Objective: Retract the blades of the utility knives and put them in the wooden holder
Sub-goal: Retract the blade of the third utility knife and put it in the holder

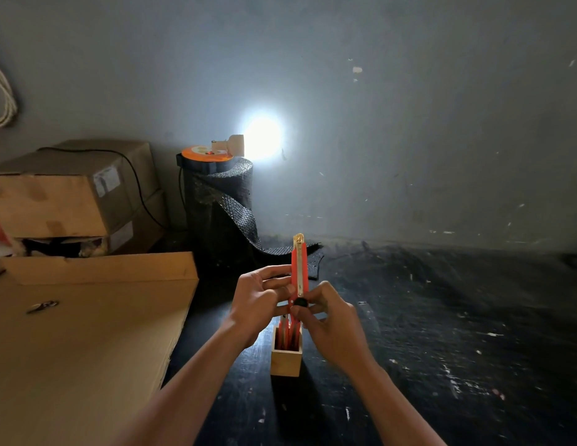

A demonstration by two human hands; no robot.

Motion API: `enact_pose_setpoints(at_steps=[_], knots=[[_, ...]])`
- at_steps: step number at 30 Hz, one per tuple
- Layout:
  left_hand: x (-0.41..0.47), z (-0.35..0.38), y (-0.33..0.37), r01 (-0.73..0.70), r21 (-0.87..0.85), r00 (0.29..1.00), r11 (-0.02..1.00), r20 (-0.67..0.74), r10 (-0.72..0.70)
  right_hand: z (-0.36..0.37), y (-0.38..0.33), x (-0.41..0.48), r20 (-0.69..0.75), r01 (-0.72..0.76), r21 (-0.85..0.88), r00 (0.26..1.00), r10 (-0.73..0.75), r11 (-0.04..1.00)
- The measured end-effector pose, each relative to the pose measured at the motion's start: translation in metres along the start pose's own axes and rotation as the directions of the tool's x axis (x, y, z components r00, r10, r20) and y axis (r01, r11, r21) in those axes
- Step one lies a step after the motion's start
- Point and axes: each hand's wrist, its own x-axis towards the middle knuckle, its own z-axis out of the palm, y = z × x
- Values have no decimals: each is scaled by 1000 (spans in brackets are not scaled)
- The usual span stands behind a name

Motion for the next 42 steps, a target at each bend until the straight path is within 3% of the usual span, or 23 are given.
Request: enact_pose_setpoints(at_steps=[13, 28, 33, 39, 42], knots=[[17, -8, -21, 9, -6, 1000, 1000, -9, -9, 7, 17, 6, 105, 51, -11, 993, -50, 999], [46, -17, -92, 105, 39, 994, 994, 40, -107, 17, 54, 55, 72, -157, 192, 987, 146, 969], [73, -24, -130, 151, 210, 987, 966, -81, -137, 39, 90, 72, 79, -249, 146, 968, 240, 957], [84, -36, -179, 269, 478, 962, 836, -181, -206, 66, 129, 75, 84, -295, 34, 953, 291, 955], [85, -34, -197, 327, 514, 944, 793, -205, -257, 79, 148, 72, 116, -316, -17, 942, 316, 949]])
